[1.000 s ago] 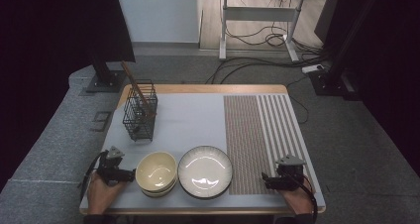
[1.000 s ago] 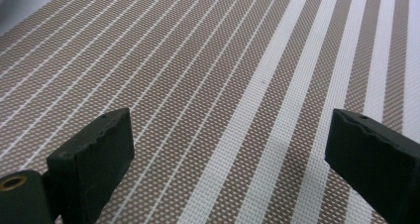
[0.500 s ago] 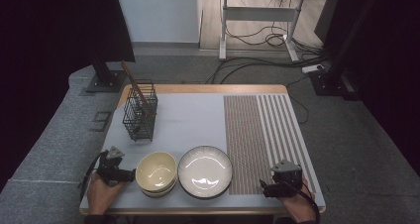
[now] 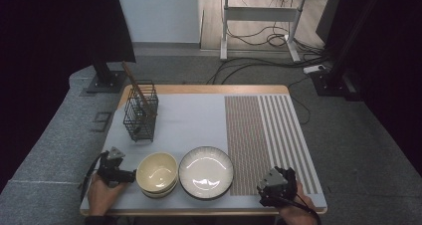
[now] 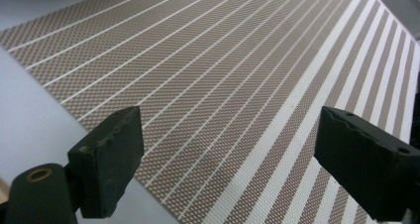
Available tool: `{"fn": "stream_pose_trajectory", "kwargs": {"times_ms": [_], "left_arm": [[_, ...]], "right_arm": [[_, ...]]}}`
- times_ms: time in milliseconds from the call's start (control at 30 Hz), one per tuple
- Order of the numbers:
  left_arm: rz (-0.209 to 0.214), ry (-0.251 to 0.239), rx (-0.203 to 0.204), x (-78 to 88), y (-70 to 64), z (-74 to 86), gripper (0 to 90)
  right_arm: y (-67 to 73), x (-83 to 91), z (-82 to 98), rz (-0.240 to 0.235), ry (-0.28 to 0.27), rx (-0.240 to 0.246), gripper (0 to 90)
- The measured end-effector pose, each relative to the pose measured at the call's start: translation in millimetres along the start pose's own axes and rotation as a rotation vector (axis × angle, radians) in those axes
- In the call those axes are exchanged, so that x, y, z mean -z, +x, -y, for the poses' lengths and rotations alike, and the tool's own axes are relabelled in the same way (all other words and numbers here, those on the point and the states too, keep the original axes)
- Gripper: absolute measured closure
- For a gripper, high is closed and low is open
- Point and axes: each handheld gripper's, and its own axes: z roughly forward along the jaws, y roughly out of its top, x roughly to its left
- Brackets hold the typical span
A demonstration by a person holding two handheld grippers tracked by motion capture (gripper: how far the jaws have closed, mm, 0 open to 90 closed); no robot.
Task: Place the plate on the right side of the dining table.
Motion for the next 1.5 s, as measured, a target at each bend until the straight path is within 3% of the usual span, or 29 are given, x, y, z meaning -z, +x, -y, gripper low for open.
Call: {"fn": "stream_pose_trajectory", "kwargs": {"times_ms": [67, 300, 367, 533, 667, 1033, 1100, 1133, 1200, 1233, 1500], "left_arm": [[0.0, 0.0, 0.0, 0.0, 0.0, 0.0, 0.0], [0.0, 0.0, 0.0, 0.0, 0.0, 0.0, 0.0], [0.0, 0.0, 0.0, 0.0, 0.0, 0.0, 0.0], [0.0, 0.0, 0.0, 0.0, 0.0, 0.0, 0.0], [0.0, 0.0, 0.0, 0.0, 0.0, 0.0, 0.0], [0.001, -0.001, 0.0, 0.0, 0.1, 0.0, 0.0], [0.001, -0.001, 0.0, 0.0, 0.1, 0.1, 0.0], [0.0, -0.001, 0.0, 0.0, 0.0, 0.0, 0.0], [0.001, -0.001, 0.0, 0.0, 0.1, 0.0, 0.0], [0.001, -0.001, 0.0, 0.0, 0.1, 0.0, 0.0], [0.001, -0.001, 0.0, 0.0, 0.0, 0.1, 0.0]], "right_arm": [[3.2, 0.3, -1.8, 0.011, 0.003, 0.019, 13.0], [23.1, 5.6, -16.2, 0.059, 0.013, 0.16, 17.5], [25.4, 6.3, -17.9, 0.065, 0.011, 0.173, 18.8], [34.0, 9.0, -23.4, 0.09, 0.019, 0.281, 24.4], [40.0, 9.6, -25.9, 0.069, 0.02, 0.334, 26.9], [56.8, 15.5, -44.2, 0.073, -0.03, 0.491, 30.2], [58.5, 15.6, -45.5, 0.07, -0.036, 0.499, 30.9], [63.8, 16.1, -49.1, 0.064, -0.052, 0.544, 32.2], [66.1, 16.3, -50.3, 0.064, -0.05, 0.551, 32.2], [71.2, 17.2, -53.9, 0.058, -0.062, 0.586, 34.9], [82.3, 19.6, -63.3, 0.033, -0.095, 0.662, 43.4]]}}
